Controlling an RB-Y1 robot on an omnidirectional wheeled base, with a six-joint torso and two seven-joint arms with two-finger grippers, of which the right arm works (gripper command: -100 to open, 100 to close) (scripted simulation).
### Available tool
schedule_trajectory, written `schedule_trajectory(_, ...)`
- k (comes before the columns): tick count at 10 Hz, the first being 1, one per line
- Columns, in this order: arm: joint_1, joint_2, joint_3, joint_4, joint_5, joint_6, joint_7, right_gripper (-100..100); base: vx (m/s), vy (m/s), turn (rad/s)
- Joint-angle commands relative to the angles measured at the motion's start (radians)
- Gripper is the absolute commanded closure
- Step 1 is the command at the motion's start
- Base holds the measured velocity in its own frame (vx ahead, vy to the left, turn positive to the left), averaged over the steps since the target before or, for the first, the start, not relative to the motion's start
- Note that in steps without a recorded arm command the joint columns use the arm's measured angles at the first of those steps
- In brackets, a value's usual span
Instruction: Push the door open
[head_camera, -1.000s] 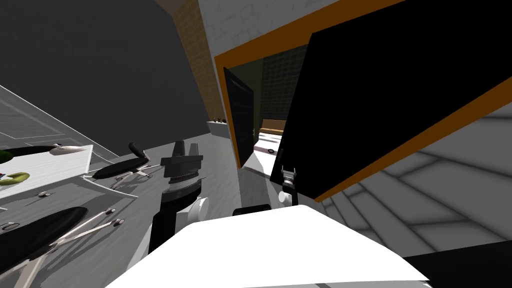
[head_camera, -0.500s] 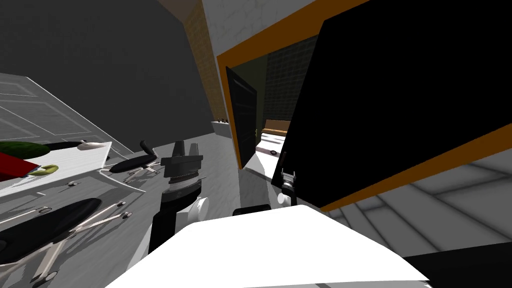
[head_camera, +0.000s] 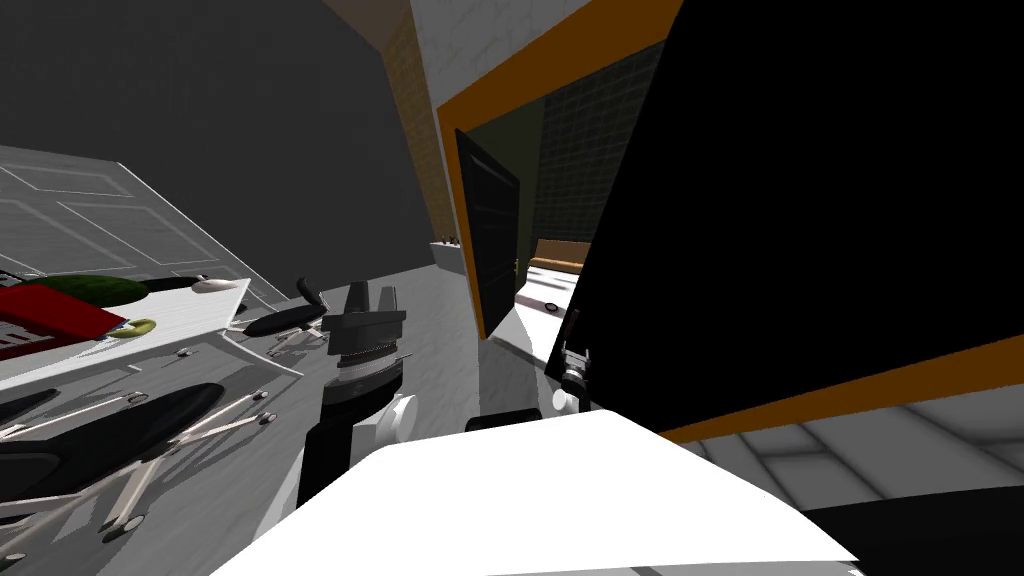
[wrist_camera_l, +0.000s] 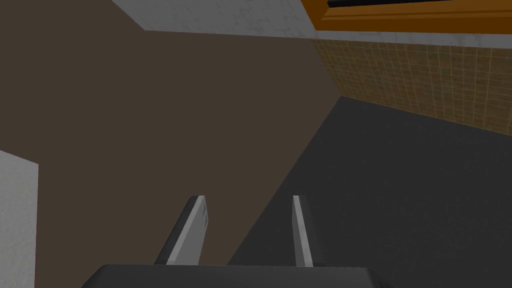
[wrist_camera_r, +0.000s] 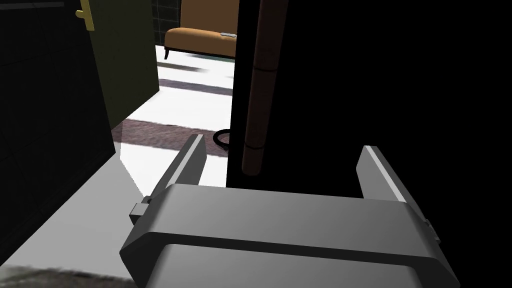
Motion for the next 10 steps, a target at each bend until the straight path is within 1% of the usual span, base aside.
schedule_trajectory(1, -0.011, 0.011, 0.0, 0.036, -0.02, -0.008, -0.023, -100, 0.083, -0.086, 0.125)
schedule_trajectory(4, -0.026, 0.031, 0.001, 0.096, -0.052, -0.025, -0.064, -100, 0.083, -0.079, 0.116)
schedule_trajectory(5, -0.02, 0.03, 0.001, 0.078, -0.045, -0.02, -0.051, -100, 0.034, -0.038, 0.026)
schedule_trajectory(6, -0.02, 0.007, -0.001, 0.085, -0.048, -0.023, -0.058, -100, 0.118, -0.067, 0.018)
schedule_trajectory(9, -0.02, -0.012, -0.004, 0.094, -0.051, -0.027, -0.068, -100, 0.148, -0.116, 0.03)
schedule_trajectory(10, -0.019, -0.013, -0.005, 0.096, -0.052, -0.028, -0.07, -100, 0.148, -0.11, 0.014)
